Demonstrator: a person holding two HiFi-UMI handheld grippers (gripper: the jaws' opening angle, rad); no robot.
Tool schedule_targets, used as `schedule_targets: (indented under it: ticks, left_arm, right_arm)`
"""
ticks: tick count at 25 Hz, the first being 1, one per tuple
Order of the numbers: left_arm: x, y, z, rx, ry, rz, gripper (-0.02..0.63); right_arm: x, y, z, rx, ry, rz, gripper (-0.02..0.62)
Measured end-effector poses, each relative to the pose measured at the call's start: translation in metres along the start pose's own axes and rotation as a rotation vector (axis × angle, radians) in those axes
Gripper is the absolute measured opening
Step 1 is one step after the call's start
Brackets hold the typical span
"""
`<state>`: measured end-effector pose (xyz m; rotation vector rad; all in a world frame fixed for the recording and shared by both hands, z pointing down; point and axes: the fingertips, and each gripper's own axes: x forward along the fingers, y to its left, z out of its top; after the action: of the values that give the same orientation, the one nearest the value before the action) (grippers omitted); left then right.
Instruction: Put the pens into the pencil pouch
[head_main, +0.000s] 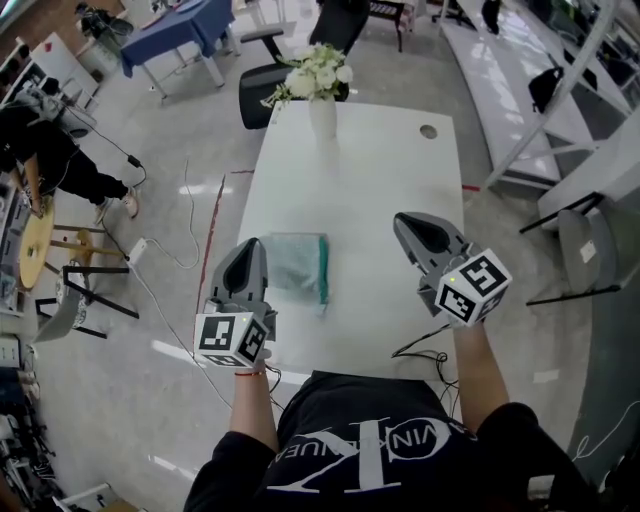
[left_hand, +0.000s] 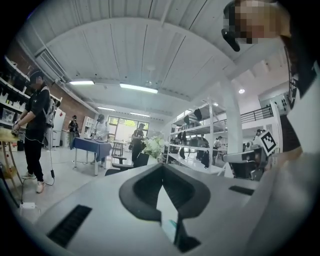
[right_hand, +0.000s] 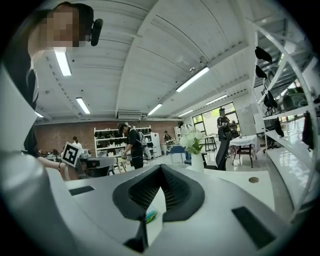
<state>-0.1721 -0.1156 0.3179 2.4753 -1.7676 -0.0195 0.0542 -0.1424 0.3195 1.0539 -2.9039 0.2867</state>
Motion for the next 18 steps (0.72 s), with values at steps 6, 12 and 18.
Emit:
schedule_targets:
  ticks: [6, 12, 18]
  left_arm:
    - [-0.006, 0.004, 0.015, 0.015, -0.045, 0.02, 0.003]
    - [-0.01, 0.006, 0.024, 0.015, -0.076, 0.038, 0.003]
    - [-0.011, 0.008, 0.028, 0.012, -0.08, 0.052, 0.003]
  right_arm:
    - [-0.001, 0.003, 0.008, -0.02, -0.027, -0.003, 0.008]
    - [-0.002, 0.005, 0.01, -0.043, -0.036, 0.005, 0.008]
    - [0.001, 0.008, 0.013, -0.047, -0.039, 0.015, 0.009]
